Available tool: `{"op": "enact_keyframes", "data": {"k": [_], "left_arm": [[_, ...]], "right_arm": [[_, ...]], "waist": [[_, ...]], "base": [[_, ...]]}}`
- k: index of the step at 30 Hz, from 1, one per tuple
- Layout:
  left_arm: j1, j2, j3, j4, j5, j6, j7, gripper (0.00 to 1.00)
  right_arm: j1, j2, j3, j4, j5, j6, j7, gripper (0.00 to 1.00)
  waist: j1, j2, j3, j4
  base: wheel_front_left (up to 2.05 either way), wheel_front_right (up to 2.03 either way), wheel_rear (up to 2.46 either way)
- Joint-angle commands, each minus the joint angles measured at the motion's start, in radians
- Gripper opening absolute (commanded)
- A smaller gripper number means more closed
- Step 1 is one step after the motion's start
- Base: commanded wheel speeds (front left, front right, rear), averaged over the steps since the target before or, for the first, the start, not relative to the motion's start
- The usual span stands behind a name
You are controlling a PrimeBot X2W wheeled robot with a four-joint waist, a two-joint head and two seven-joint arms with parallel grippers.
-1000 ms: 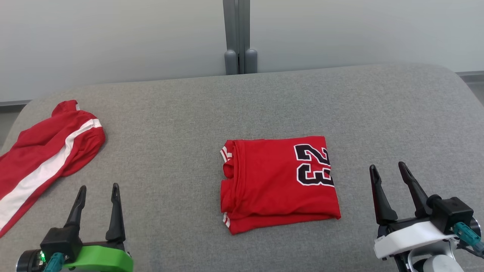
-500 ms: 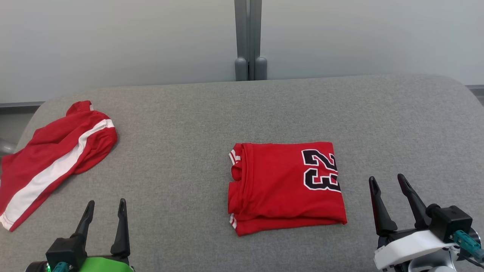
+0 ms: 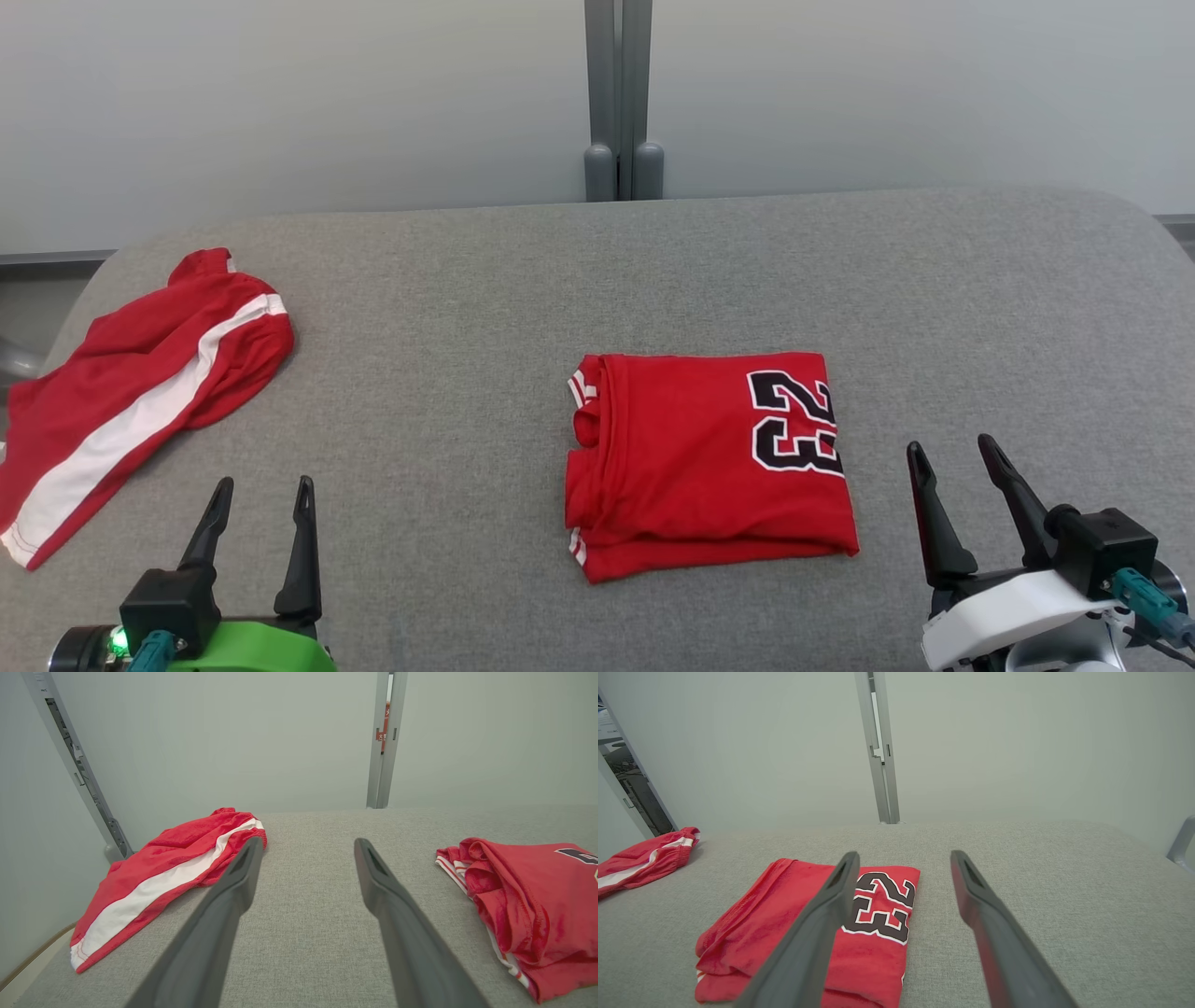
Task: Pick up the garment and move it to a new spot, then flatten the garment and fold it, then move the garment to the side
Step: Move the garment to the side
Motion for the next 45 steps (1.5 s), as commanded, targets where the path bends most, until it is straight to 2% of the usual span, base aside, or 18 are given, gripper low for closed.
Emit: {"op": "enact_keyframes", "data": {"k": [1,30,38,45], "left_arm": [[0.003,0.005,-0.003,-0.004,0.008,0.006,0.005,1.0],[0.016,0.021,-0.013,-0.02,-0.008,0.038,0.008,1.0],[-0.015,0.015,-0.026,-0.01,-0.011,0.04,-0.003,1.0],[-0.056,0.006,-0.043,0.009,-0.01,0.035,-0.017,1.0]], "right_arm": [[0.008,-0.002,0.0,-0.005,-0.005,-0.001,0.001,1.0],[0.0,0.004,-0.001,0.018,-0.012,-0.001,-0.001,1.0],[-0.125,-0.023,0.033,0.08,-0.019,-0.001,0.009,1.0],[-0.301,-0.052,0.07,0.213,-0.042,-0.001,0.053,1.0]], "waist": [[0.0,0.0,0.001,-0.001],[0.0,0.0,0.01,-0.004],[0.0,0.0,0.037,0.016],[0.0,0.0,0.095,0.051]], "base": [[0.0,0.0,0.0],[0.0,0.0,0.0],[0.0,0.0,0.0],[0.0,0.0,0.0]]}}
